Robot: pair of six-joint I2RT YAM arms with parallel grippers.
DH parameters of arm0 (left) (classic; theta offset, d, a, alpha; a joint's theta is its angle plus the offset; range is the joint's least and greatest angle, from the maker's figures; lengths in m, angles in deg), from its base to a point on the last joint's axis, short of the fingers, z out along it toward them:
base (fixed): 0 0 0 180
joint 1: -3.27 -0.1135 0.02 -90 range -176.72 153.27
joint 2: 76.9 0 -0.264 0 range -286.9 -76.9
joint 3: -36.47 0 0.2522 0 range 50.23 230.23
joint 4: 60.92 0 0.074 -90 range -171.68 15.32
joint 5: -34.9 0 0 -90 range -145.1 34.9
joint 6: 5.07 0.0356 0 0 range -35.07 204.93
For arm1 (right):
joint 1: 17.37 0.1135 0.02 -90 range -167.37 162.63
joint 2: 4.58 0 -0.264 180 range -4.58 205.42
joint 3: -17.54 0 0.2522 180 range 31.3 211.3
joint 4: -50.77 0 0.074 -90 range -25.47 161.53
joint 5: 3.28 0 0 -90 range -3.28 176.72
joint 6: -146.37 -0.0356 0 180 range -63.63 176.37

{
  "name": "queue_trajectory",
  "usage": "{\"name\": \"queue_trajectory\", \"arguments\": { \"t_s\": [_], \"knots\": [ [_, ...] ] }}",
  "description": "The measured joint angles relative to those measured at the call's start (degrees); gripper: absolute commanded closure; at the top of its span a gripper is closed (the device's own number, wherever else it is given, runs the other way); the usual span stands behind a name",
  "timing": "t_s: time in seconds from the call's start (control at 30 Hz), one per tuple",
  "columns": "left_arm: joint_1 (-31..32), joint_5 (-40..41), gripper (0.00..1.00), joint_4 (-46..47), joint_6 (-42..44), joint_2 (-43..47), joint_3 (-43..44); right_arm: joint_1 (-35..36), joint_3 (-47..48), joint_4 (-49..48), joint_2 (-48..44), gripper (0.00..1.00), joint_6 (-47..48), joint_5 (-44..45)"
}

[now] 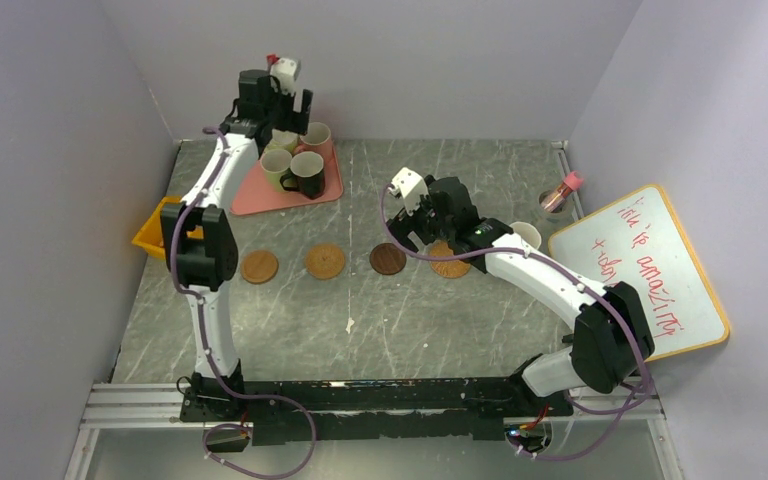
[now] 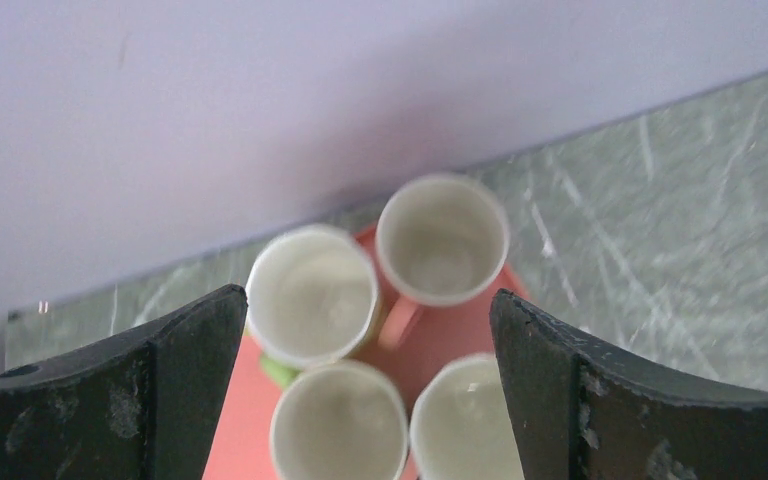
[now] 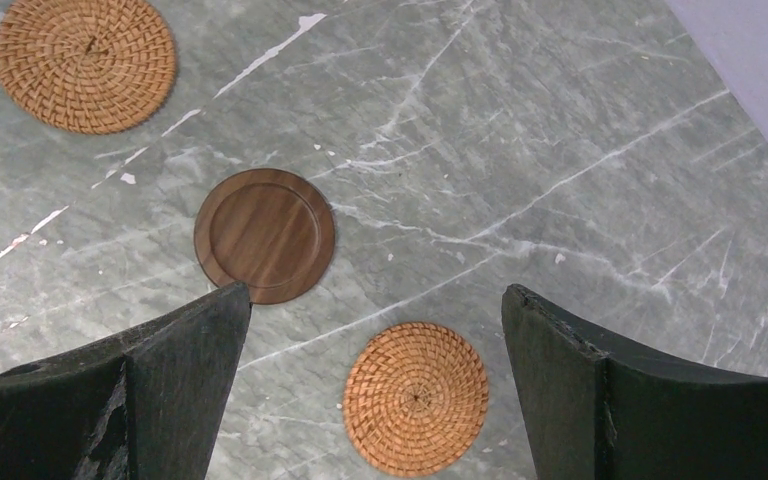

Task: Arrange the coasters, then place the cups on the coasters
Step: Pick up the cup from the tray.

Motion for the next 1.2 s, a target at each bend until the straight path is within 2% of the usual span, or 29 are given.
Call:
{"name": "queue_trajectory", "arguments": {
  "t_s": [0.13, 0.2, 0.43, 0.6, 0.67, 0.8, 1.07, 1.2],
  "knots": [
    [2.64, -1.14, 0.04, -1.4, 1.25, -6.71, 11.26, -1.05, 0.0, -0.31, 0.39, 0.0, 0.24, 0.04],
    [3.72, -1.55, 0.04, -2.08, 1.7, -9.73, 14.19, -1.7, -0.02, -0.33, 0.55, 0.0, 0.31, 0.11],
    [6.67, -1.77, 0.04, -5.49, 2.91, -17.31, 15.61, -2.62, -0.35, -0.79, 0.57, 0.0, 0.79, 1.57],
    [7.26, -1.51, 0.02, -7.06, 3.23, -19.63, 16.57, -2.62, -0.48, -0.79, 0.63, 0.0, 0.92, 1.95],
    [7.37, -1.2, 0.09, -7.1, 3.5, -19.87, 17.0, -2.62, -0.48, -0.81, 0.7, 0.0, 0.96, 1.97],
    [7.34, -0.63, 0.15, -7.06, 3.93, -20.04, 17.62, -2.62, -0.55, -0.81, 0.72, 0.0, 1.14, 2.27],
    [7.52, -0.55, 0.22, -7.21, 4.37, -21.94, 18.86, -2.64, -0.55, -0.85, 0.72, 0.0, 1.33, 2.45],
    [7.69, 0.33, 0.3, -6.54, 4.72, -22.58, 18.86, -2.64, -0.55, -1.11, 0.72, 0.0, 1.36, 2.69]
  ]
}}
